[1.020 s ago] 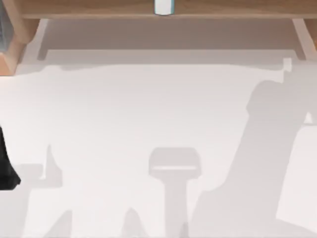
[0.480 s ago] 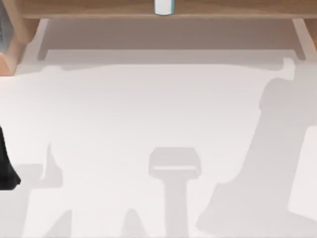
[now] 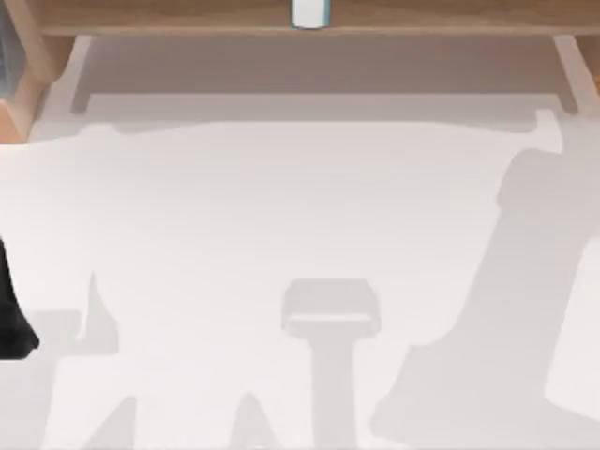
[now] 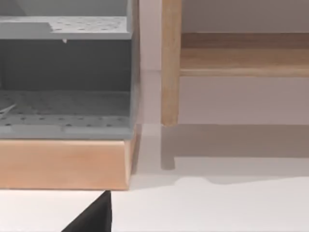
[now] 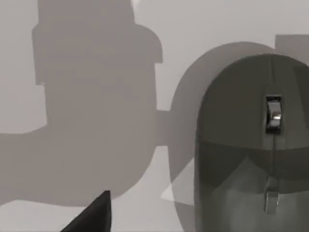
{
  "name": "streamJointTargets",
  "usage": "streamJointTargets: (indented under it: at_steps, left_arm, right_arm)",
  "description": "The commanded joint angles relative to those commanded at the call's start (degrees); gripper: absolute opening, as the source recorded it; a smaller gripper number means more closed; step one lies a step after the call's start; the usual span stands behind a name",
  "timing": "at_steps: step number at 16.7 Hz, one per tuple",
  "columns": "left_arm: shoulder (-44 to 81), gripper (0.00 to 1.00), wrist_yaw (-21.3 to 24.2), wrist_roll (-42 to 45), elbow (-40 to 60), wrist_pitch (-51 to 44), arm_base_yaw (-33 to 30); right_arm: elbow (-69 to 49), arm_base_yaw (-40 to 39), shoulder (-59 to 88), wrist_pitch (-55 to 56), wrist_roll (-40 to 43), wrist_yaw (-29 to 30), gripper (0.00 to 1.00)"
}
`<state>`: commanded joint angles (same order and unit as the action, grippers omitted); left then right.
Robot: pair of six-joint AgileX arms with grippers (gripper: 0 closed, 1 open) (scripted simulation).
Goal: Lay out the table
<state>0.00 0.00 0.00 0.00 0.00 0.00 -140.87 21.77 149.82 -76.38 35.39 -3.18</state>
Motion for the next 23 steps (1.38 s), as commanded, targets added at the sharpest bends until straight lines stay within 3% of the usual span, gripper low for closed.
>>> streamJointTargets:
  at_steps: [12,23]
  left_arm:
    - [0.00,1.00,0.00,0.00,0.00,0.00,0.00]
    - [0.00,1.00,0.00,0.00,0.00,0.00,0.00]
  right_arm:
    - [2.93,-0.04,0.86,3.80,-0.12,0.05,1.00]
    - [2.93,-0.04,0.86,3.80,-0.12,0.05,0.17]
